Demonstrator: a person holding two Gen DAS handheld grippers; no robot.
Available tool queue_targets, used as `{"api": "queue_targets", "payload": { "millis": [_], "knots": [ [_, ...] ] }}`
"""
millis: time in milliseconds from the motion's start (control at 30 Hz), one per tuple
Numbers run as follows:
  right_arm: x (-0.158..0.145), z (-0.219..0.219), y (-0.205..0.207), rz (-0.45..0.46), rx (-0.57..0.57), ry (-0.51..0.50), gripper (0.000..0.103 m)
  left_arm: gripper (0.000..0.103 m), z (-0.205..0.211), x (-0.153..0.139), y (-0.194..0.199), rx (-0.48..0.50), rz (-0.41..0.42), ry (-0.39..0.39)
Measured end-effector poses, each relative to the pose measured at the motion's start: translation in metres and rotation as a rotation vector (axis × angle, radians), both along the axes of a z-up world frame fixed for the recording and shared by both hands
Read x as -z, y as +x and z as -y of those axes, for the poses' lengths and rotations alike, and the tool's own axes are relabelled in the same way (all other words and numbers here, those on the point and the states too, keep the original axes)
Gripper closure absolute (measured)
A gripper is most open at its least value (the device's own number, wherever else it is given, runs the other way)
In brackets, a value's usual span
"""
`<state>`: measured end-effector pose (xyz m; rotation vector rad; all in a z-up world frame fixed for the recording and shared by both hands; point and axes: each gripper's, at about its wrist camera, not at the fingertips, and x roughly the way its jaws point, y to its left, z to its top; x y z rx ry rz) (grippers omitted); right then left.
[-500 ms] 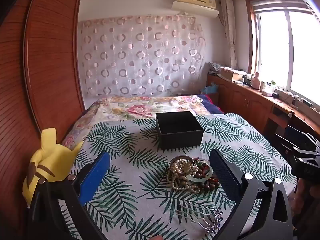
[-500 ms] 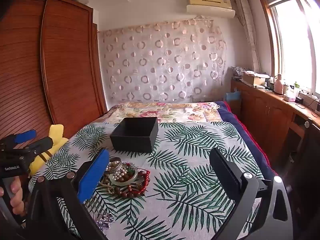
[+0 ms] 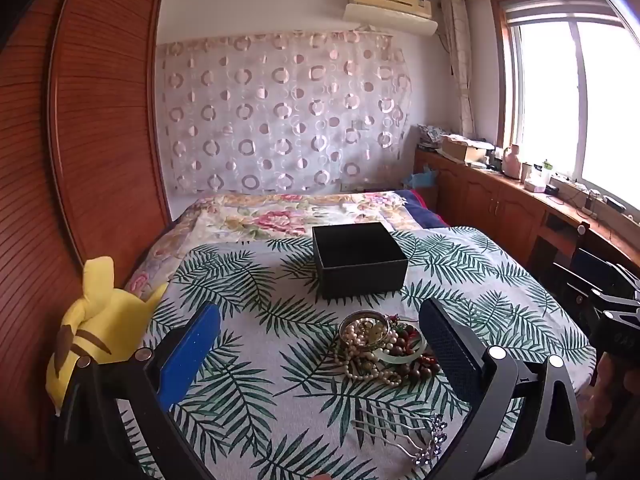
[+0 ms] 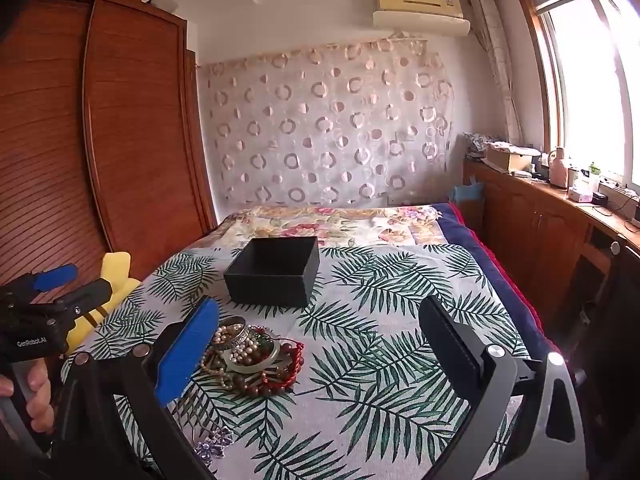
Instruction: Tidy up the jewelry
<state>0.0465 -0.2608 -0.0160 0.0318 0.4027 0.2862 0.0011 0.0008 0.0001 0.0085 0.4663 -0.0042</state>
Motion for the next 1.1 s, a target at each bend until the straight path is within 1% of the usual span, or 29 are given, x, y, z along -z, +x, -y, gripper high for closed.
{"api": "queue_targets", "payload": {
  "millis": [867, 1100],
  "knots": [
    [-0.0001, 0.0012, -0.0005, 0.003, 0.002, 0.006, 0.002, 0.007, 0.0009, 0.0002, -0.0004, -0.001, 0.009, 0.001],
    [-0.0001, 0.0012, -0.0003, 0.004, 0.001, 0.006, 0.002, 0.007, -0.0001, 0.0024, 0.0085, 0.003, 0.012, -0.005]
  ]
}}
